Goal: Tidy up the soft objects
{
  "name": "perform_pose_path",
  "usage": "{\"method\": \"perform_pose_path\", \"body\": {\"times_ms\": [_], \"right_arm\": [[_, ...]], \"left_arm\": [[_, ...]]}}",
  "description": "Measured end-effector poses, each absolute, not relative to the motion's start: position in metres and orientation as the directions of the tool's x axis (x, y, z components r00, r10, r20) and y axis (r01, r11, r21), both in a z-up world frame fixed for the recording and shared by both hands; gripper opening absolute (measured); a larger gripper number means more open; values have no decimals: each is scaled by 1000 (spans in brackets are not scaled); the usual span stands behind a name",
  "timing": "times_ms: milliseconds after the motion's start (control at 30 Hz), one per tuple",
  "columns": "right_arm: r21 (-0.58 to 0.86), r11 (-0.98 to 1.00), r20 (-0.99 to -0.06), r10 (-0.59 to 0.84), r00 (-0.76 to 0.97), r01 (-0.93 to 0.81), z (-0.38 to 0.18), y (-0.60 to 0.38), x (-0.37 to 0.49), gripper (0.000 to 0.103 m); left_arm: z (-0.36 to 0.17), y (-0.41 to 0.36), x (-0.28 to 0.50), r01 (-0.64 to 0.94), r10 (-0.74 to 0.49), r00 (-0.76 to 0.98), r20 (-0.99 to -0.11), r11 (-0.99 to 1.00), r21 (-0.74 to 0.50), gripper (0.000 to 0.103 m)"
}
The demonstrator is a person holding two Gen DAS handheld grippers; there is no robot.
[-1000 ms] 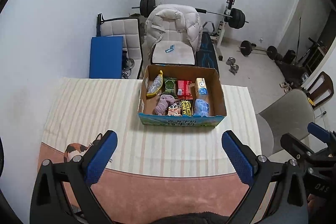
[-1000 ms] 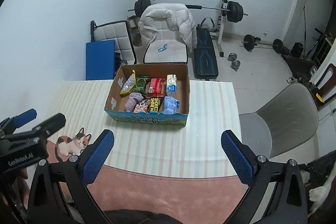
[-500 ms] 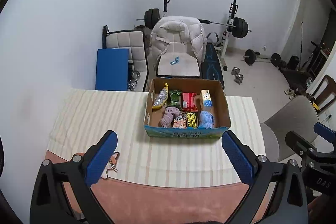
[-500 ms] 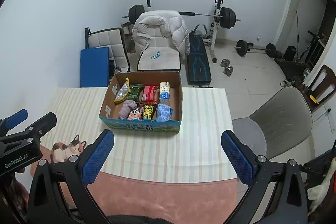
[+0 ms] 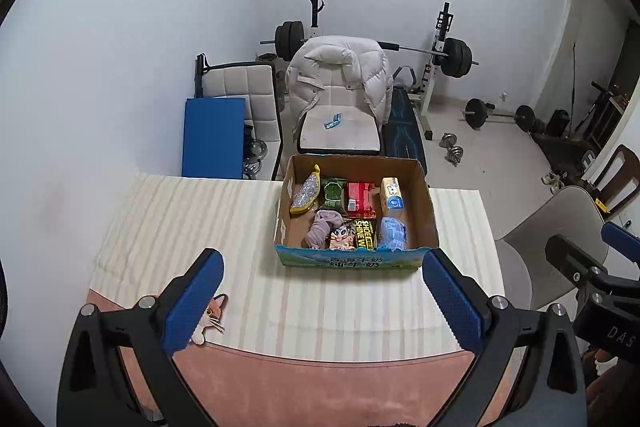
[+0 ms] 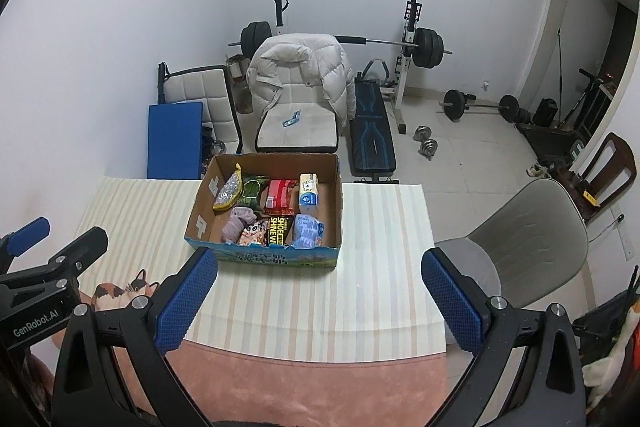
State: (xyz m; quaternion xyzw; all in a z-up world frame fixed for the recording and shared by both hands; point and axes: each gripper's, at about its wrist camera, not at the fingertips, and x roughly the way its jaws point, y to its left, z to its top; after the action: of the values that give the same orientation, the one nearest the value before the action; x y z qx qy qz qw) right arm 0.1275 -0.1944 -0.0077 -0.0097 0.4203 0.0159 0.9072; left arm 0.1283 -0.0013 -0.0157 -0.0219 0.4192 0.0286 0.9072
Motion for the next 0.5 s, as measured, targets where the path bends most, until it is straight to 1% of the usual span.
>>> {"method": "perform_pose_path", "body": {"times_ms": [500], "right_arm": [[-17, 999, -755, 6, 656, -28, -2, -193, 126, 103]], "left_arm": [[-13, -4, 127, -60, 25, 649, -760, 998, -18, 102]]}}
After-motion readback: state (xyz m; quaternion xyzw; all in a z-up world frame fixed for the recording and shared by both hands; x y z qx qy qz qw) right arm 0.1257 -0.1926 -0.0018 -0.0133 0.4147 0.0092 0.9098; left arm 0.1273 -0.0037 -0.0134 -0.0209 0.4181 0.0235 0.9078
